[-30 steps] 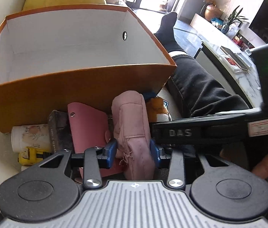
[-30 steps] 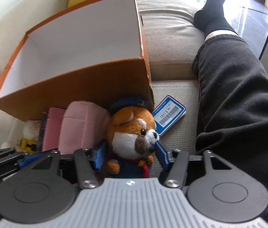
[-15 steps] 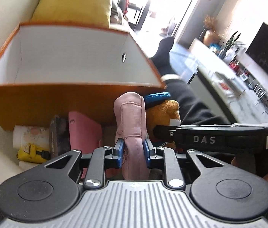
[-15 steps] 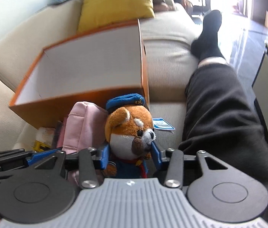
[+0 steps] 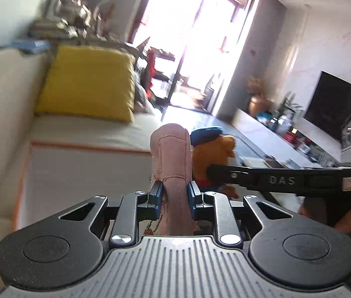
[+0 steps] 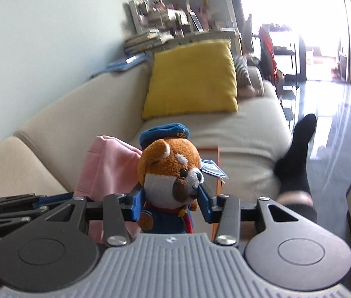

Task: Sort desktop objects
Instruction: 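Lift the plush dog and pink pouch together over the orange box, then lower both items into the box and open both tools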

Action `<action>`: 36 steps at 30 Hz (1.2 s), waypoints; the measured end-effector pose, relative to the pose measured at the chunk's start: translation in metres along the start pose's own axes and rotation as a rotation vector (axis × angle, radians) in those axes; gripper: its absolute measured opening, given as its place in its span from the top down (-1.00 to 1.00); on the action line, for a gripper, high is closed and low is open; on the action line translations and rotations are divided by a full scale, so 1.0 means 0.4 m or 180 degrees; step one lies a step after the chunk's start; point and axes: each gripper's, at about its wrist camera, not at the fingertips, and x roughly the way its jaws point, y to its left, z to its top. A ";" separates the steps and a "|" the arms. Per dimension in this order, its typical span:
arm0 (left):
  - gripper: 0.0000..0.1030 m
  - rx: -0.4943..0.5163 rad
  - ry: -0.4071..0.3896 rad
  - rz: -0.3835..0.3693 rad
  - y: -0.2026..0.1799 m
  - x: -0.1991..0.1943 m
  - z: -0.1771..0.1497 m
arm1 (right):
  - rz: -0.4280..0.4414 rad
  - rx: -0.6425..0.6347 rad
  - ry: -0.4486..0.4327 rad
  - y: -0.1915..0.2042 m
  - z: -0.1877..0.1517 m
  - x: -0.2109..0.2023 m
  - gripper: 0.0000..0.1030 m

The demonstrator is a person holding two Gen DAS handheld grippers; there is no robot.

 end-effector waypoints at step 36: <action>0.55 -0.0251 0.1127 0.0177 0.154 0.386 -0.128 | -0.0235 0.0105 0.1950 -0.042 0.007 0.408 0.08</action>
